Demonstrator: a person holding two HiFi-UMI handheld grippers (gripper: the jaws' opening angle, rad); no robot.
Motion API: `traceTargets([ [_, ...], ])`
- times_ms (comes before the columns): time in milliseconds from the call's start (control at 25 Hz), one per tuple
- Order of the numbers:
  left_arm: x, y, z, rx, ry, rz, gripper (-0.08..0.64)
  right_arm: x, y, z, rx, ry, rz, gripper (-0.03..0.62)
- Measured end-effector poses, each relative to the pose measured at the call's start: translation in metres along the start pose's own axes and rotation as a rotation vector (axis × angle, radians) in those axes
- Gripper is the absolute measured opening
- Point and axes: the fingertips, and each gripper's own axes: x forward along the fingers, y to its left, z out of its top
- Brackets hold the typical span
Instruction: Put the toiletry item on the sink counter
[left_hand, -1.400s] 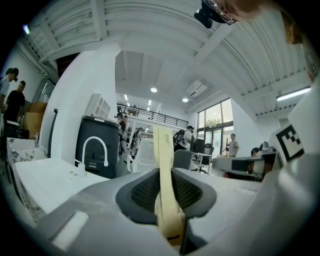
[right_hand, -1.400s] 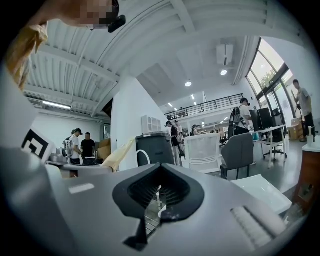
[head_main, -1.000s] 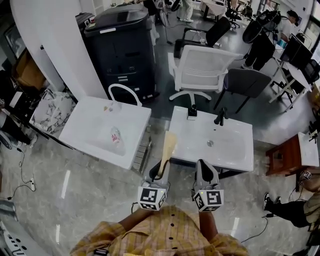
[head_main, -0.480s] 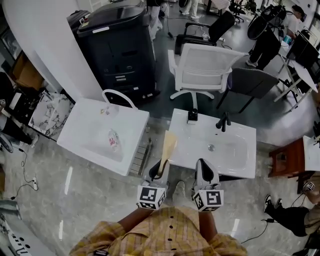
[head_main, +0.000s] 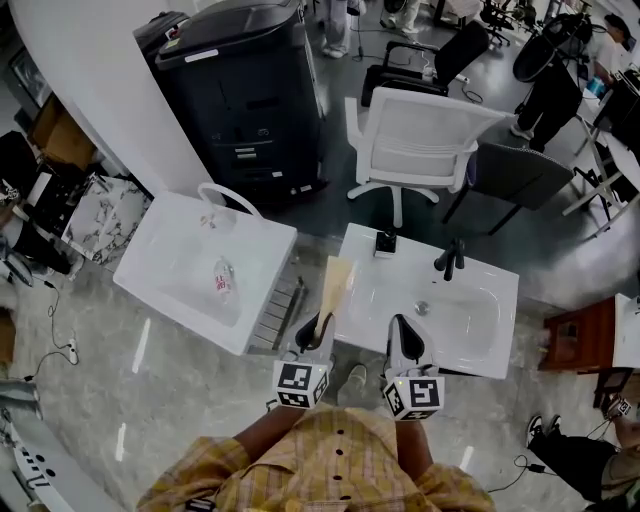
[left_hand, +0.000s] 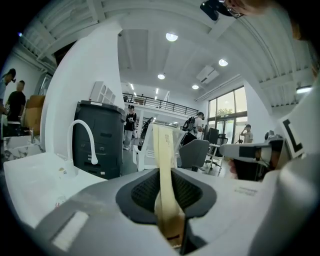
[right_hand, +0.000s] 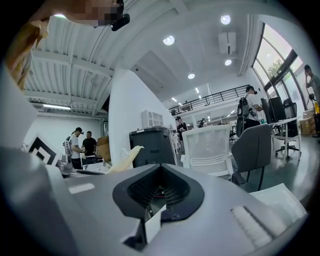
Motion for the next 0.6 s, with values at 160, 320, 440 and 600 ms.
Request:
traceTargets([
  [160, 0.019, 0.004, -0.009, -0.013, 0.044, 0.017, 0.069, 0.008, -0.010, -0.007, 0.011, 0.025, 0.016, 0.000],
  [320, 0.039, 0.013, -0.028, -0.019, 0.101, 0.042, 0.069, 0.015, -0.018, -0.017, 0.023, 0.049, 0.029, 0.000],
  [440, 0.058, 0.022, -0.047, -0.014, 0.149, 0.057, 0.069, 0.020, -0.023, -0.020, 0.030, 0.056, 0.035, 0.000],
  [600, 0.084, 0.036, -0.071, -0.010, 0.206, 0.069, 0.069, 0.028, -0.031, -0.025, 0.035, 0.068, 0.032, 0.001],
])
